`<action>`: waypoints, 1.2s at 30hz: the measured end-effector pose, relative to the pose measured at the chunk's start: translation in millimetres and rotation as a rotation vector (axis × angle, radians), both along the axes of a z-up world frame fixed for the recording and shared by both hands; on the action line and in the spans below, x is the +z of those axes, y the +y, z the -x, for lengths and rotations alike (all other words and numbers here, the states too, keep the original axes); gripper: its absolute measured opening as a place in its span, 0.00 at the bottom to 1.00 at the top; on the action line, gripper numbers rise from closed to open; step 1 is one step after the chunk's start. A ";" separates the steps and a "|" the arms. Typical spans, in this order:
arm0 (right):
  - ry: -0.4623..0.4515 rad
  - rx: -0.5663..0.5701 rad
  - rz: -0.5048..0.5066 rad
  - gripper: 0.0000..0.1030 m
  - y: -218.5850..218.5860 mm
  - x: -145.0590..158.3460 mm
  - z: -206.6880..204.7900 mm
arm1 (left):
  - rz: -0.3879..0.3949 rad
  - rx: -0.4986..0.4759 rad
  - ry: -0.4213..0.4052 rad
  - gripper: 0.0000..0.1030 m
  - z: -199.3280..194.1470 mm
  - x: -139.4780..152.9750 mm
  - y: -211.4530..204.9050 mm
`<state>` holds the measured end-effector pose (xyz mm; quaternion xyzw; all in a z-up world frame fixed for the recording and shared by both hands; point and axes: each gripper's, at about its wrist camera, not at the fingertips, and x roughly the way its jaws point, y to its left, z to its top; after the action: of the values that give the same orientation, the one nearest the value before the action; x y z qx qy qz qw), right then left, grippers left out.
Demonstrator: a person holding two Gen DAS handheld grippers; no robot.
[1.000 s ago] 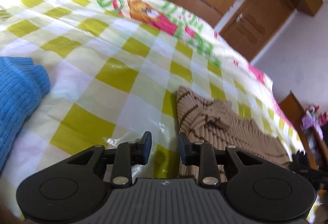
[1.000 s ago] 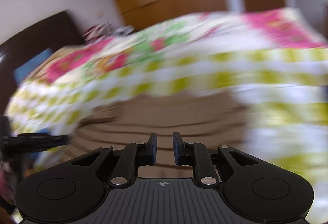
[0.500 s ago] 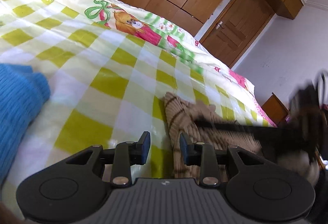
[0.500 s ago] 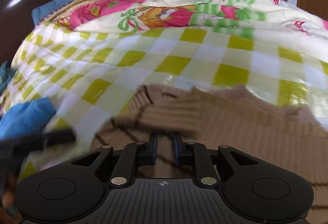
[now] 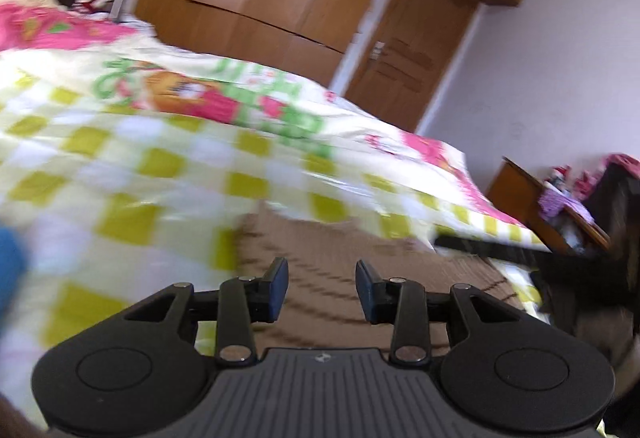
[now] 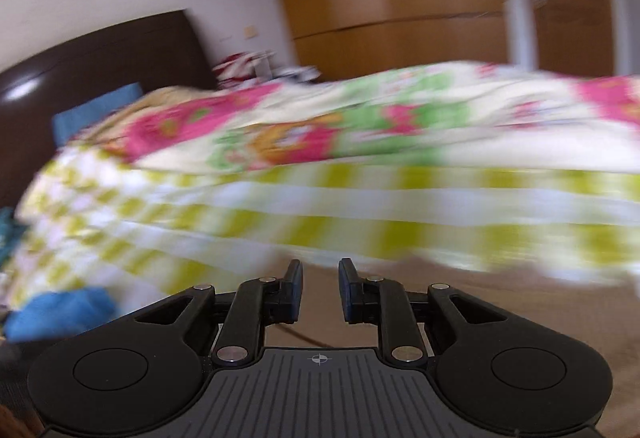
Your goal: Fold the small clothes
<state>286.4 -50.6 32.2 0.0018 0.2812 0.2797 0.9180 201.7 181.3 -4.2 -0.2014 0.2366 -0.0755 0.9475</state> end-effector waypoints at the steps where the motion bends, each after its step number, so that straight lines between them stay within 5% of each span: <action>1: -0.012 -0.052 0.023 0.26 -20.1 -4.0 5.4 | -0.005 -0.022 0.000 0.48 -8.9 -3.4 -10.2; 6: 0.042 -0.248 0.068 0.25 -107.8 -45.6 4.9 | -0.006 -0.017 0.106 0.48 -44.9 -39.4 -29.3; 8: 0.087 -0.334 -0.003 0.07 -143.5 -63.5 -4.8 | 0.002 -0.002 0.129 0.40 -47.5 -53.1 -22.5; 10: 0.100 -0.352 -0.091 0.00 -171.0 -74.4 -9.1 | -0.027 0.010 0.126 0.30 -47.8 -55.1 -19.5; 16: 0.090 -0.343 -0.162 0.00 -196.2 -70.8 -4.2 | -0.119 0.053 0.165 0.28 -41.8 -44.2 -28.0; 20: 0.037 -0.377 -0.150 0.22 -216.5 -47.1 25.9 | -0.175 0.064 0.176 0.34 -33.3 -30.5 -41.1; 23: 0.120 -0.356 -0.186 0.29 -231.2 -48.2 39.7 | -0.181 0.055 0.158 0.42 -24.4 -20.2 -51.9; 25: 0.169 -0.326 -0.229 0.49 -237.7 -53.2 45.9 | -0.189 0.041 0.158 0.44 -21.5 -18.6 -59.1; 27: 0.202 -0.319 -0.263 0.57 -243.3 -60.2 43.5 | -0.200 0.030 0.174 0.44 -22.0 -20.3 -65.2; 36: 0.414 -0.116 -0.437 0.57 -272.1 -87.2 16.3 | -0.169 -0.017 0.195 0.49 -38.4 -26.6 -77.4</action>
<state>270.0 -322.7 -55.0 0.2721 0.3948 0.2745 0.8335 240.1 104.0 -30.8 -0.1250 0.3350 -0.0435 0.9329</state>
